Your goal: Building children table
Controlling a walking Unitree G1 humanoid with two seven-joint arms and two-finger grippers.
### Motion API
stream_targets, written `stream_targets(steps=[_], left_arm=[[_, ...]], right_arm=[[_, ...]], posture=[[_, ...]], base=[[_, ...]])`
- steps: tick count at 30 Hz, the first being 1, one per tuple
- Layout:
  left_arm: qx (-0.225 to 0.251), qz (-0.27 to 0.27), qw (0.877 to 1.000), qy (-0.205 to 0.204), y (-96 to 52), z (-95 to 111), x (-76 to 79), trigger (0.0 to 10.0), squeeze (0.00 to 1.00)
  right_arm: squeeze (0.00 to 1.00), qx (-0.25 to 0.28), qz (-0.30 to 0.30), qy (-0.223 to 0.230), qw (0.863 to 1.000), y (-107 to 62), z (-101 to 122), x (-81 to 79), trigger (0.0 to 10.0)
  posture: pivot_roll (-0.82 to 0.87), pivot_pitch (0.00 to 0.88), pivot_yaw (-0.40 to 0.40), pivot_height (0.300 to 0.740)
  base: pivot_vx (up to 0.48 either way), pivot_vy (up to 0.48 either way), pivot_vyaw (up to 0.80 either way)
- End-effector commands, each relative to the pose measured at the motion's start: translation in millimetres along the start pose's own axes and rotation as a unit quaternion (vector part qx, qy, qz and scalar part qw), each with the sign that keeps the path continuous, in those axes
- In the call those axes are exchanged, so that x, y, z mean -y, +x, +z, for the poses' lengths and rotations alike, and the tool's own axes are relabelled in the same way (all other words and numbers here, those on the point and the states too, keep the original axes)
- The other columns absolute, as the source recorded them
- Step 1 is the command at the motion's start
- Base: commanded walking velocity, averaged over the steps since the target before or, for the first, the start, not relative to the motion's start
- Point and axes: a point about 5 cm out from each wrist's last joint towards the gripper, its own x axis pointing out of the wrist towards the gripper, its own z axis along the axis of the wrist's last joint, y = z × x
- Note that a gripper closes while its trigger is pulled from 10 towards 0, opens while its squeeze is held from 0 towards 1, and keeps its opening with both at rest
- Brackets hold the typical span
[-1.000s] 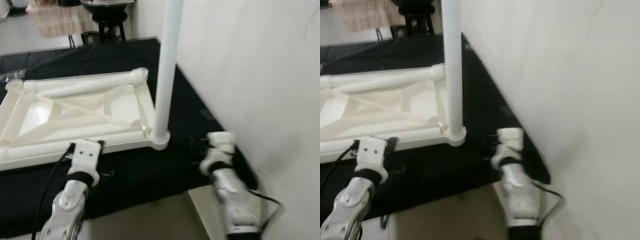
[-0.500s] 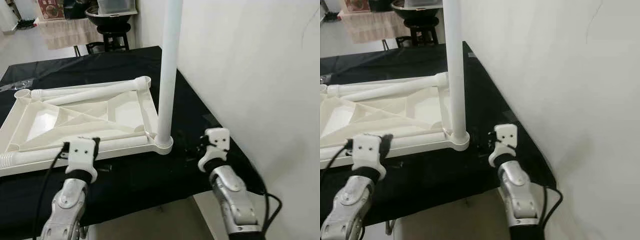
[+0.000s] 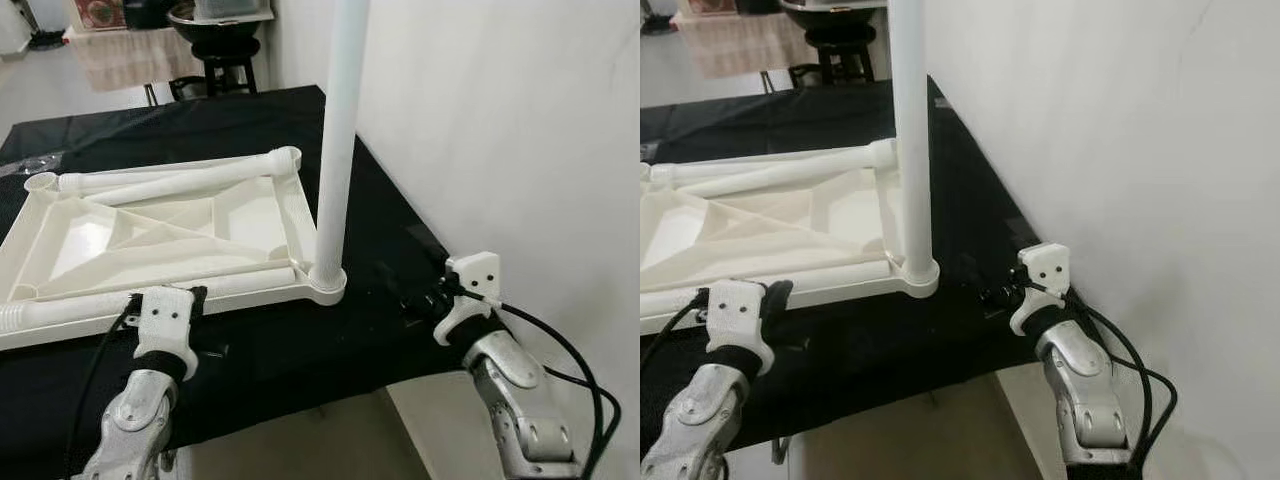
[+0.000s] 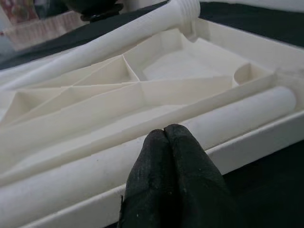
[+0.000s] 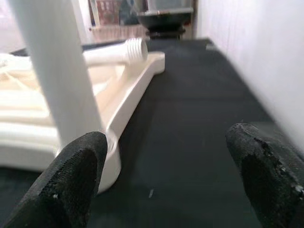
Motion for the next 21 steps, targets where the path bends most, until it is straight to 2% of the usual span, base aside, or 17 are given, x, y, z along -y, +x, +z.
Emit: stream_targets(steps=[1,4,8,21], left_arm=[[-0.012,-0.004,0.999,0.031,0.8,-5,0.4,10.0,0.00],[-0.011,-0.020,0.999,0.038,2.2,-3,5.8,10.0,0.00],[-0.009,-0.028,0.999,0.045,1.4,-2,7.6,10.0,0.00],[-0.007,-0.025,0.998,0.052,1.8,-1,7.7,10.0,0.00]], right_arm=[[0.00,0.003,0.014,0.005,1.000,0.1,1,-8.9,10.0],[0.00,0.001,0.038,0.013,0.999,-1.7,-1,-20.6,10.0],[0.00,-0.008,0.058,0.013,0.998,-5.0,-4,-26.1,10.0],[0.00,-0.006,0.061,0.010,0.998,-1.6,-2,-29.3,10.0]], posture=[[-0.04,0.157,-0.022,0.740],[-0.04,0.159,-0.018,0.740],[-0.04,0.162,-0.020,0.740],[-0.03,0.160,-0.020,0.740]], base=[[0.000,0.450,0.00],[0.000,0.446,0.00],[0.000,0.446,0.00],[0.000,0.447,0.00]])
